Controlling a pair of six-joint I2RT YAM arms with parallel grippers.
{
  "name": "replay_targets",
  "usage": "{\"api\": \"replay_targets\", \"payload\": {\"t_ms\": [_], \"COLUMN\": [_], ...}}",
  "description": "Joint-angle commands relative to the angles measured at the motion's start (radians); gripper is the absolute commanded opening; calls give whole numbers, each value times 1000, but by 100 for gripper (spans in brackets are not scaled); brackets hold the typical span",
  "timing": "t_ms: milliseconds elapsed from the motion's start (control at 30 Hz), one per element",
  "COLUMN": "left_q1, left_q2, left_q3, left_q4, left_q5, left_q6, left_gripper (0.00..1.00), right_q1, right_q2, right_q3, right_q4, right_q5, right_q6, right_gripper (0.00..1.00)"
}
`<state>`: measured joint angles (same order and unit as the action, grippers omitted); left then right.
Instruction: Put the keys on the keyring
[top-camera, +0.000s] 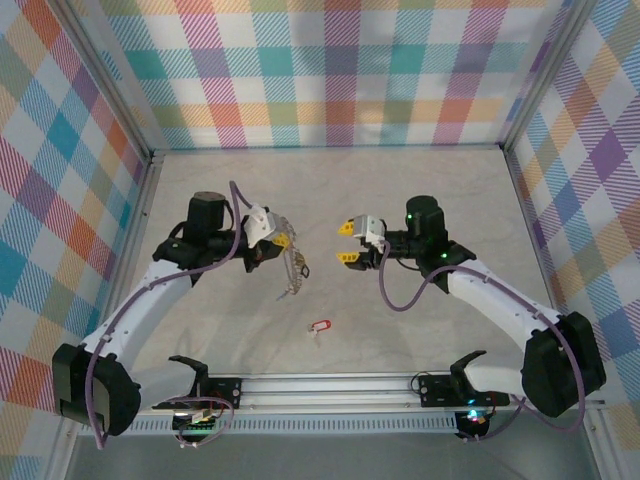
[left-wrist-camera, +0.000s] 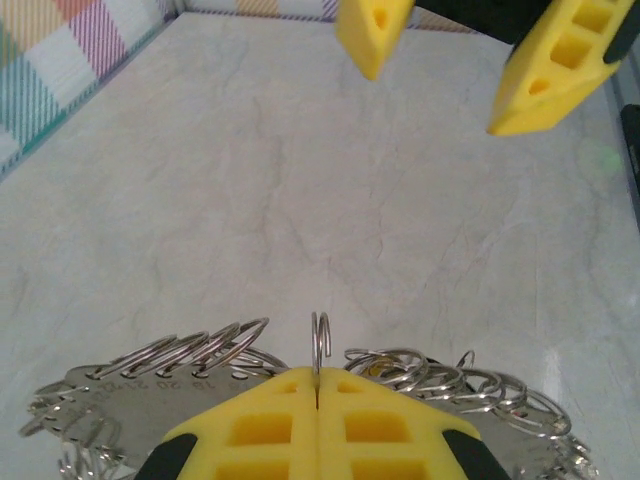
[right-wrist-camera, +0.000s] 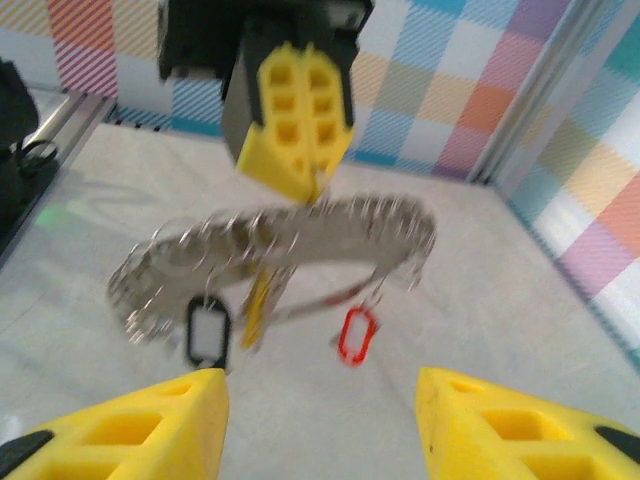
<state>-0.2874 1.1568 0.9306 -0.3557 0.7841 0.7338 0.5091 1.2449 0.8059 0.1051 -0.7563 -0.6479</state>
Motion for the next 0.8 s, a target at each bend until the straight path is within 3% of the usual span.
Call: {"api": "replay_targets", "payload": {"t_ms": [0,133,333,600,767], "left_q1": [42,75,107,151,171], "left_q2": [-48,-58,-94,-102,-127], "left_q3": [30,41,-23,-51,-86], "left_q4": [-89,-154,-89,-65,-29], "left_q5": [24,-20,-122,-191,-216], "left_q6": [36,33,-44,-110,-140], "left_gripper": [0,0,0,0,0], "right_q1": [58,138,234,444,472], "right_q2": [34,65,161,301,426], "right_q3": [35,29,37,23,77], "right_q4": [-307,-393,-494,-305,-311], "right_q5": [-17,32,141,366,403], "right_q6": [-220,-302,-390,-207,-88], "right_gripper": [52,51,50,45,33]}}
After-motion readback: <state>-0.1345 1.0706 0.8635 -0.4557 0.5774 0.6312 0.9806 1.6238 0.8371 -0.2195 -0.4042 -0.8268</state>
